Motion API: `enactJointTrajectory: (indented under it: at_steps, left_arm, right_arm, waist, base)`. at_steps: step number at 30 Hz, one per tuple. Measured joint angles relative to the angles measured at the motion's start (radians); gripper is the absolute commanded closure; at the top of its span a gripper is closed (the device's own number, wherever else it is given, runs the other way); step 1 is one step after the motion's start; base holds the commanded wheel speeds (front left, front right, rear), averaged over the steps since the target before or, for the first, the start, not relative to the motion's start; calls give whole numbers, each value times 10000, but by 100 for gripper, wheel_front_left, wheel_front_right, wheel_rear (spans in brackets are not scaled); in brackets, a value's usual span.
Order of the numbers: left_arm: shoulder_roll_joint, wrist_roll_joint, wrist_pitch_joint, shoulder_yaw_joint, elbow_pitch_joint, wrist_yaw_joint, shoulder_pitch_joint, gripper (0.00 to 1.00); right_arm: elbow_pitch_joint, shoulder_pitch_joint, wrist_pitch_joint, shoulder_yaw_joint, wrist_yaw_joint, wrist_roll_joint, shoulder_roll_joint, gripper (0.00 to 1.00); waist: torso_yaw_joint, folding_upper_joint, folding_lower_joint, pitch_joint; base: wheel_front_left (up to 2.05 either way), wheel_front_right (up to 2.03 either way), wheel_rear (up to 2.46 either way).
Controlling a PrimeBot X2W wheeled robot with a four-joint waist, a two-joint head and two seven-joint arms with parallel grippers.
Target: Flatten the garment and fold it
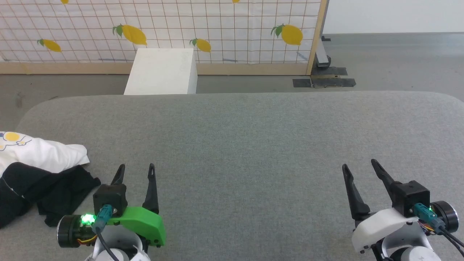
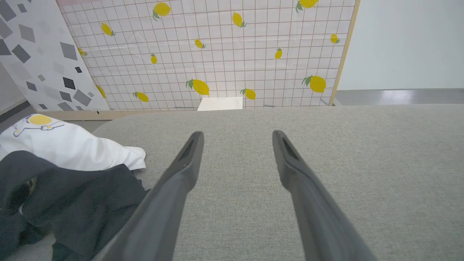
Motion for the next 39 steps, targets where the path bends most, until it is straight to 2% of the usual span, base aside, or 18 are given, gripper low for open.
enactJointTrajectory:
  at_steps: [15, 39]
  left_arm:
    - [2, -230, -318, -42, 102, 270, -10, 0]
    - [4, -677, -777, 98, 134, 709, 22, 0]
  right_arm:
    - [121, -1, -259, 19, 0, 176, 0, 0]
    - [353, -4, -529, 299, 0, 476, 2, 0]
  waist:
    - [637, 0, 0, 15]
    - [2336, -1, 0, 20]
  base:
    - [0, 0, 0]
    - [0, 0, 0]
